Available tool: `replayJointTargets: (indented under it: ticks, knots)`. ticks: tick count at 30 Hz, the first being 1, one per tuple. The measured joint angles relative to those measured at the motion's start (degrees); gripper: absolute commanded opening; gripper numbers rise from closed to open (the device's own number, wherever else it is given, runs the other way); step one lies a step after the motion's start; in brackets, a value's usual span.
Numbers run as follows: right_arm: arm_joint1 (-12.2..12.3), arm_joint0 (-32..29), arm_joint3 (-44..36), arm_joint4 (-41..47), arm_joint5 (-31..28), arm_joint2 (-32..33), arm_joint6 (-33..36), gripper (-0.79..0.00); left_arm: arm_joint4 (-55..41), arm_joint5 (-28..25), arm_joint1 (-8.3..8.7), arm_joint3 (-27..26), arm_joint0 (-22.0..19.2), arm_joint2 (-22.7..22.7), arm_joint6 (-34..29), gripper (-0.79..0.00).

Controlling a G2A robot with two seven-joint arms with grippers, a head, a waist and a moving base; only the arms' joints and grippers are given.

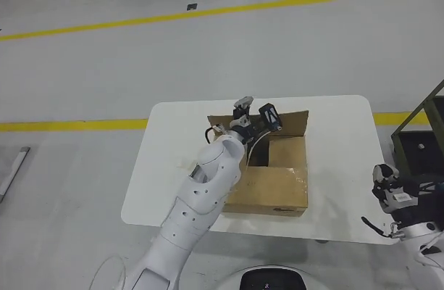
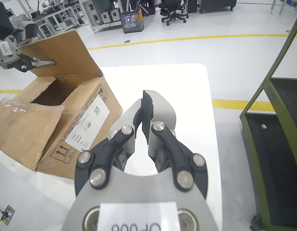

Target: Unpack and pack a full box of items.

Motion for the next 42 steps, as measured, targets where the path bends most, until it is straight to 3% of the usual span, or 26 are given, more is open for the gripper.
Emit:
replayJointTargets:
  ticks: [6,12,20,25,28,36,39,42]
  knots:
    - [-0.09,-0.89,-0.34,0.36,0.64,0.81,-0.26,-0.785,-3.17,4.78,-2.47,11.68,-5.6,2.29,-0.54,0.0]
    - [-0.15,-1.15,-0.54,0.24,0.77,0.9,-0.11,-0.785,-4.03,5.55,-4.41,18.88,-8.58,4.82,-0.16,0.0]
    - [-0.36,0.05,-0.07,3.39,1.38,0.49,0.92,-0.785,-7.36,7.43,-5.62,20.02,-9.57,4.1,0.71,0.0]
    - [-0.58,2.61,0.77,15.2,1.45,1.09,5.51,-0.785,-8.25,8.03,-4.46,14.74,-7.64,0.12,-0.56,0.0]
    - [-0.43,4.8,2.08,24.08,-0.87,1.37,11.54,-0.785,-8.77,7.22,-3.16,8.51,-4.28,-3.58,-2.86,0.0]
    - [0.85,10.45,7.38,35.55,-13.49,0.42,29.43,-0.785,-10.46,0.74,0.54,-20.07,12.99,-15.8,-15.13,0.0]
    - [1.13,11.34,8.4,36.54,-18.15,-0.13,31.45,-0.785,-9.66,-1.56,1.34,-28.2,18.4,-18.51,-18.11,0.0]
    - [1.15,11.34,8.4,36.43,-18.1,-0.12,31.5,-0.785,-10.8,-2.39,1.84,-33.41,22.37,-20.87,-17.99,0.0]
